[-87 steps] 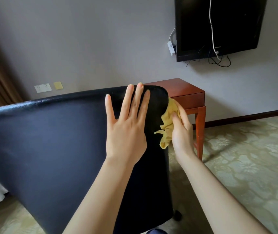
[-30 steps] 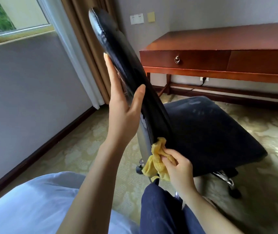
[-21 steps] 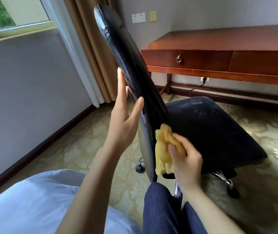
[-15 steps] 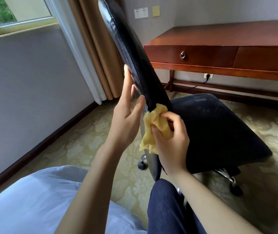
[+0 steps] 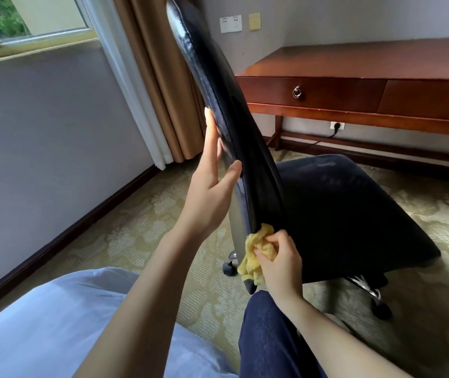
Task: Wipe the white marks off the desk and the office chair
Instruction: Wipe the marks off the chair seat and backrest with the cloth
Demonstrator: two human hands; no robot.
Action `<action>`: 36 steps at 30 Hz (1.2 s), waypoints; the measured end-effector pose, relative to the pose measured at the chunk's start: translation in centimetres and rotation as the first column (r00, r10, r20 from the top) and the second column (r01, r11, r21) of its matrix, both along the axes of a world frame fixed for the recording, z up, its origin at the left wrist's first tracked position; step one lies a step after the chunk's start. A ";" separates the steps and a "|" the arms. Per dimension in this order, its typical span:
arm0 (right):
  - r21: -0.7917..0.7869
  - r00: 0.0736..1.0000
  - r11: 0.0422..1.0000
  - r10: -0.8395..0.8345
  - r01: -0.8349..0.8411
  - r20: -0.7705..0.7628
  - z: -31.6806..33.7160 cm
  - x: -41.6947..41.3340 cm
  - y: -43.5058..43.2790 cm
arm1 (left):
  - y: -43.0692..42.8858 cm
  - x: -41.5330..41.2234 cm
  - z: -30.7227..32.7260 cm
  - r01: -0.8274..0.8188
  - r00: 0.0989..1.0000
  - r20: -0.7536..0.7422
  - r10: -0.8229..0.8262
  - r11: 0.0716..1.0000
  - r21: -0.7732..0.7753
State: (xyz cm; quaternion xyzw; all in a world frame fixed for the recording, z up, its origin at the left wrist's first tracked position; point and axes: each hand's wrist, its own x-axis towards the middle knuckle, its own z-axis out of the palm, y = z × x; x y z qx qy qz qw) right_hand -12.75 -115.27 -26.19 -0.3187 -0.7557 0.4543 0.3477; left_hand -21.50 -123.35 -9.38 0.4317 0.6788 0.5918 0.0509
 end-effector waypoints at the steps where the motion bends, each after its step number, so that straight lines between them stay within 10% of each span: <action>1: -0.077 0.998 0.997 -0.013 0.017 0.056 -0.5 0.2 0.0 | 0.0 -0.1 0.1 0.009 1.000 0.004 -0.009 1.000 0.002; 8: -0.531 0.947 0.844 -0.225 0.072 -0.230 1.7 0.9 -0.8 | -0.8 0.5 -4.1 -0.038 0.995 0.091 0.047 0.995 -0.097; 20: 0.096 0.915 0.989 -0.064 0.111 -0.399 1.6 -2.1 -1.6 | -0.9 1.2 -13.7 0.085 0.889 0.457 0.032 0.969 -0.233; 36: -0.269 0.991 0.962 0.084 -0.054 0.100 -6.7 -1.9 -0.4 | -0.9 3.0 -22.5 0.083 0.767 0.604 0.217 0.899 -0.430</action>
